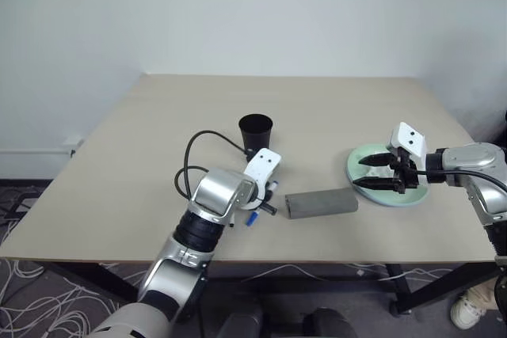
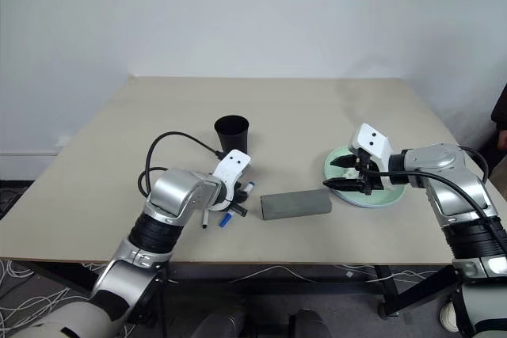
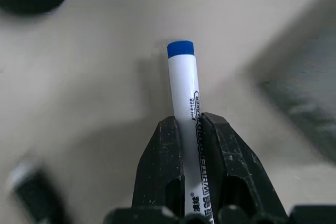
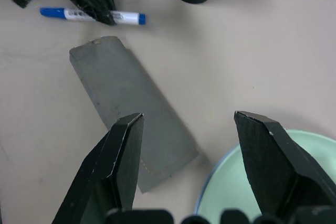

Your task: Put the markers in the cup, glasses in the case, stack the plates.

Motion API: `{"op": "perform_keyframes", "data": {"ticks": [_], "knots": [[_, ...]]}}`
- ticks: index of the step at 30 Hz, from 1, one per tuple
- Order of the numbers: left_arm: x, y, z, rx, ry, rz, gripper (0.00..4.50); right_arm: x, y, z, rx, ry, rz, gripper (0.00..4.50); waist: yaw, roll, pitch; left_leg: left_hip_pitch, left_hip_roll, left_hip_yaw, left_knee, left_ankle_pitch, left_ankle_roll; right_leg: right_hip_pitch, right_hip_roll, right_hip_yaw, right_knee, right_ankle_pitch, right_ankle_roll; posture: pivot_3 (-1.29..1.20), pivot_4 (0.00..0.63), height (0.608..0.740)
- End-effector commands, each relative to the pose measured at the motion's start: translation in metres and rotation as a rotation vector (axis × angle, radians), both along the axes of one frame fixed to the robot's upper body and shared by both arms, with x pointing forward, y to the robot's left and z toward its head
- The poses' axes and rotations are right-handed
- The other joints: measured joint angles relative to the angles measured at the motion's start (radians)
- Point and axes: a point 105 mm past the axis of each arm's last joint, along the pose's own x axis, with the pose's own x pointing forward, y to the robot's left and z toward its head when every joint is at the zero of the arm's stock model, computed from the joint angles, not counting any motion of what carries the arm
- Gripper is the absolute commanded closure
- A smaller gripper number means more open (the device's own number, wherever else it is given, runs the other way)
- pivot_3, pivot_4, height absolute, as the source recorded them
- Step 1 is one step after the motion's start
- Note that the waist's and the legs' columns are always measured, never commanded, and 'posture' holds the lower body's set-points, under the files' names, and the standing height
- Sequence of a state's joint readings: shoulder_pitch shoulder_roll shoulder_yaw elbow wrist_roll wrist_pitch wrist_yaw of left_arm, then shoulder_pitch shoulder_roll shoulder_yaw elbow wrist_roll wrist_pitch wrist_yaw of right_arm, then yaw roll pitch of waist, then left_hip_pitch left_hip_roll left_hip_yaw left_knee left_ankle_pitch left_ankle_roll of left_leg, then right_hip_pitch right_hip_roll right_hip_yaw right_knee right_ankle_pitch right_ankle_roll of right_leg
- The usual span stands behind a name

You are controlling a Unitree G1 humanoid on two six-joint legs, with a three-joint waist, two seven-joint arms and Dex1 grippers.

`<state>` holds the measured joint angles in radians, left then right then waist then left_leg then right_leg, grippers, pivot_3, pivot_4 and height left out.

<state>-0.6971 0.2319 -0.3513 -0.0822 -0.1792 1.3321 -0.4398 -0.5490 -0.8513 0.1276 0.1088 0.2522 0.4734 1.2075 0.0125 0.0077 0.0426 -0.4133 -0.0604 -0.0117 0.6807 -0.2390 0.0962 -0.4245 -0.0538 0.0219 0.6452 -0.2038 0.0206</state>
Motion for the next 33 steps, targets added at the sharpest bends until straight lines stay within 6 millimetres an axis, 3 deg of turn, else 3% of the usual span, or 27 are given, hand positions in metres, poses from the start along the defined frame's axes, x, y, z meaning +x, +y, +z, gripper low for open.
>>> {"op": "perform_keyframes", "data": {"ticks": [1, 5, 7, 12, 15, 20, 33], "knots": [[0.005, -0.025, 0.049, -0.169, -0.215, -0.192, 4.36, 0.005, 0.000, 0.018, 0.006, -0.064, 0.007, 1.51, 0.000, 0.000, 0.000, 0.000, 0.000, 0.000, -0.001, 0.000, 0.000, 0.000, 0.000, 0.000, -0.001, 0.000, 0.000, 0.00, 0.000, 0.731], [0.034, -0.017, 0.102, -0.383, -0.500, -0.147, 4.36, 0.006, 0.000, 0.019, 0.008, -0.068, 0.009, 1.51, 0.000, 0.000, 0.000, 0.000, 0.000, 0.000, -0.003, 0.000, 0.000, 0.000, 0.000, 0.000, -0.003, 0.000, 0.000, 0.00, 0.000, 0.731], [0.059, 0.001, 0.123, -0.438, -0.667, -0.006, 4.36, 0.006, 0.001, 0.019, 0.009, -0.069, 0.010, 1.51, 0.001, 0.000, 0.000, 0.000, 0.000, 0.000, -0.003, 0.000, 0.000, 0.000, 0.000, 0.000, -0.003, 0.000, -0.001, 0.00, 0.000, 0.731], [0.098, 0.041, 0.143, -0.417, -0.894, 0.232, 4.36, 0.007, 0.002, 0.019, 0.015, -0.075, 0.009, 1.51, 0.001, 0.000, 0.000, 0.000, 0.000, 0.000, -0.003, 0.000, 0.000, 0.001, 0.001, 0.001, -0.003, 0.001, -0.001, 0.00, 0.000, 0.731], [0.114, 0.054, 0.144, -0.393, -0.912, 0.339, 4.36, 0.007, 0.003, 0.019, 0.018, -0.076, 0.008, 1.51, 0.003, 0.000, 0.000, 0.000, 0.000, 0.000, -0.003, 0.000, 0.000, 0.001, 0.001, 0.000, -0.003, 0.001, 0.000, 0.00, 0.000, 0.731], [0.125, 0.053, 0.135, -0.396, -0.916, 0.354, 4.36, 0.007, 0.005, 0.019, 0.028, -0.080, 0.007, 1.51, 0.019, -0.001, 0.000, -0.002, -0.001, 0.000, -0.002, 0.000, 0.001, 0.000, 0.001, 0.000, -0.004, 0.001, 0.000, 0.00, 0.000, 0.731], [0.127, 0.032, 0.123, -0.442, -0.914, 0.282, 4.36, 0.004, 0.008, 0.018, 0.035, -0.081, 0.001, 1.51, 0.025, -0.001, 0.000, -0.005, 0.000, 0.000, -0.001, 0.000, 0.001, -0.001, 0.001, -0.001, -0.004, 0.001, 0.000, 0.00, 0.000, 0.731]]}}
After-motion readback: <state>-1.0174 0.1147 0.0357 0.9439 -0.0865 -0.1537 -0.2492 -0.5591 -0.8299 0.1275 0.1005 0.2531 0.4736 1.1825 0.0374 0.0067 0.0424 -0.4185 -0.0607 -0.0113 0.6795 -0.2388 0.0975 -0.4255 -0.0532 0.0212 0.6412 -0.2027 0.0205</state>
